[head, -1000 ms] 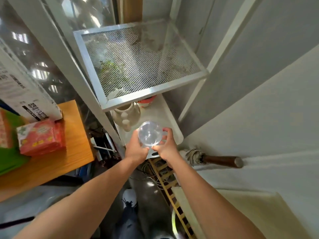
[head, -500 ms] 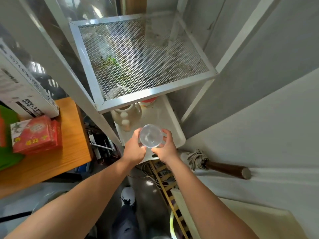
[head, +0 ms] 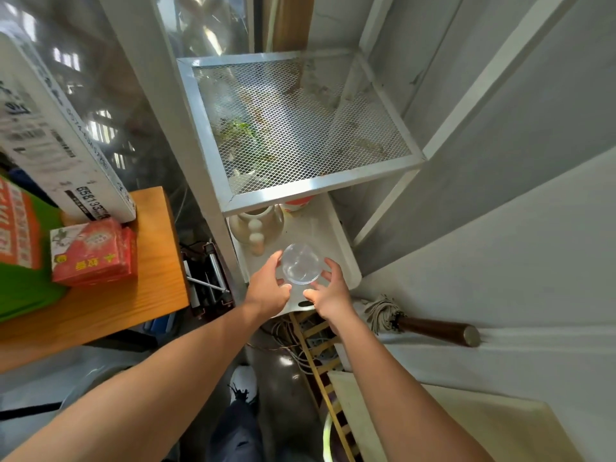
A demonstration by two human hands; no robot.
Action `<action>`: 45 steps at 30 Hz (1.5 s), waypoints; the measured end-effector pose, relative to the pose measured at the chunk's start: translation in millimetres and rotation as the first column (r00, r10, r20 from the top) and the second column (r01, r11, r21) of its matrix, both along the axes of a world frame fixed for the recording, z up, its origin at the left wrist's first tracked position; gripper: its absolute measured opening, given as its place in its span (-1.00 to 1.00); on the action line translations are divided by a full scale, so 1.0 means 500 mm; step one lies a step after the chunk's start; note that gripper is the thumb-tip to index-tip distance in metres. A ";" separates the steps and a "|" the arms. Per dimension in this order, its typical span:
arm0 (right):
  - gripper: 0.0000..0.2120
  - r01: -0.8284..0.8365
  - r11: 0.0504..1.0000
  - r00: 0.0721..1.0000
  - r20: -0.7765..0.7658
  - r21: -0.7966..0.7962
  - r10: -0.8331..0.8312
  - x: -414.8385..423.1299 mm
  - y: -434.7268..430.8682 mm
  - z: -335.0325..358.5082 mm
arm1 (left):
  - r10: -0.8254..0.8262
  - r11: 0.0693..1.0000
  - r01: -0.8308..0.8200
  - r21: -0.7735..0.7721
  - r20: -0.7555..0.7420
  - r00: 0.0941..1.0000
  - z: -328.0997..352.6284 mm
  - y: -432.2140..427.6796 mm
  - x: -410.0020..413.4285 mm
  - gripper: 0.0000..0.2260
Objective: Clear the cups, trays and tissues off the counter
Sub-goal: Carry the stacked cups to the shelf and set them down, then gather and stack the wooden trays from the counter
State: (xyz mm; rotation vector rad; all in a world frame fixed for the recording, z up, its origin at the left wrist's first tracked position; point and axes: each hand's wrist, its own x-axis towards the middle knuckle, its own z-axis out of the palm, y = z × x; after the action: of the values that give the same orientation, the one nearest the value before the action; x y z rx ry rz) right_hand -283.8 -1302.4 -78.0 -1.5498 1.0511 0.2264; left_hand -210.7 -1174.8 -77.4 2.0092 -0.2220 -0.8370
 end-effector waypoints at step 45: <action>-0.71 -0.707 -0.284 -0.055 -0.351 -0.647 0.935 -0.046 1.470 0.324 | 0.196 0.579 -0.481 0.658 0.461 0.865 0.326 1.554 -0.348 -0.74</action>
State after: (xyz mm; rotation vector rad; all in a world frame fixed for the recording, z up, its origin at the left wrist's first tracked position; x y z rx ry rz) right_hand -306.6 -567.6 84.1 -2.7849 -0.7872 0.6043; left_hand -384.8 -397.7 85.6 2.8714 0.4171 -0.3063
